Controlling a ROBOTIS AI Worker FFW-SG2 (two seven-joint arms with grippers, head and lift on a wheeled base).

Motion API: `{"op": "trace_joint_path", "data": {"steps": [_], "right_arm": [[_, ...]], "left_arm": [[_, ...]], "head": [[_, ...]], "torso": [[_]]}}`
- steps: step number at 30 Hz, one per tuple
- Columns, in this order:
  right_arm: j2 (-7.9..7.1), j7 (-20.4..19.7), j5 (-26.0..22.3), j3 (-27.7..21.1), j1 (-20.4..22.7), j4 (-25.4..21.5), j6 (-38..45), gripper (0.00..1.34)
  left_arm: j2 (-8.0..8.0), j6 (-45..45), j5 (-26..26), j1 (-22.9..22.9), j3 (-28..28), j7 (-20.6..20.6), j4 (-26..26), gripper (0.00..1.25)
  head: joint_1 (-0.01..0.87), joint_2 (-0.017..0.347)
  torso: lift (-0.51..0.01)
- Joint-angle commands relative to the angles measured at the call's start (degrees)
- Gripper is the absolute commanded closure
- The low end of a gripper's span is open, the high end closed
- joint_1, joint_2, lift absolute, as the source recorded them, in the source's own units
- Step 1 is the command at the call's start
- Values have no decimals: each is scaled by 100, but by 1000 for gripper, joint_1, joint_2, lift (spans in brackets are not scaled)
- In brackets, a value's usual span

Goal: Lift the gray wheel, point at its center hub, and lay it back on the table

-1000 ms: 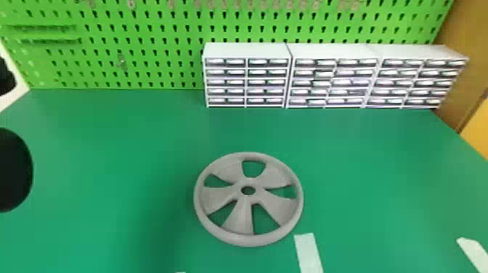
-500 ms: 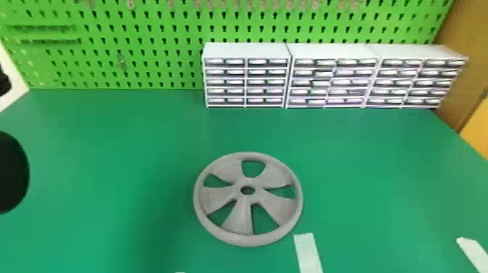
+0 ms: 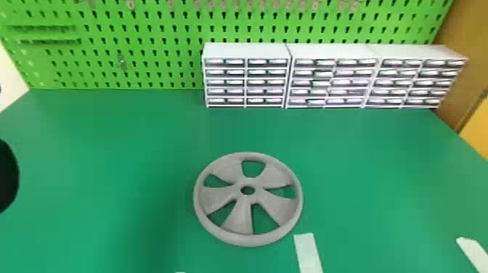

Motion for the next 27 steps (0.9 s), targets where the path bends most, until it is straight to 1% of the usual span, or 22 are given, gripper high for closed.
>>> {"op": "trace_joint_path", "data": {"steps": [1,6,9,19,27], "right_arm": [[4,0,-13,61,-26,82,8,289],[-14,-88,-39,140,-52,99,26,239],[-14,-97,-57,140,-78,99,26,239],[-58,-97,-66,193,-140,90,87,331],[-84,-158,-22,272,-184,73,122,331]], "left_arm": [[51,0,-30,2,-15,54,-60,512],[69,-61,-30,55,38,133,-95,515],[78,-61,-39,73,38,133,-112,515],[78,-70,-47,90,47,151,-112,515],[78,-79,-47,99,38,168,-112,516]], "head": [[692,48],[692,48],[692,48],[692,48],[692,48]], "torso": [[-96],[-96],[-96],[-96],[-96]]}}
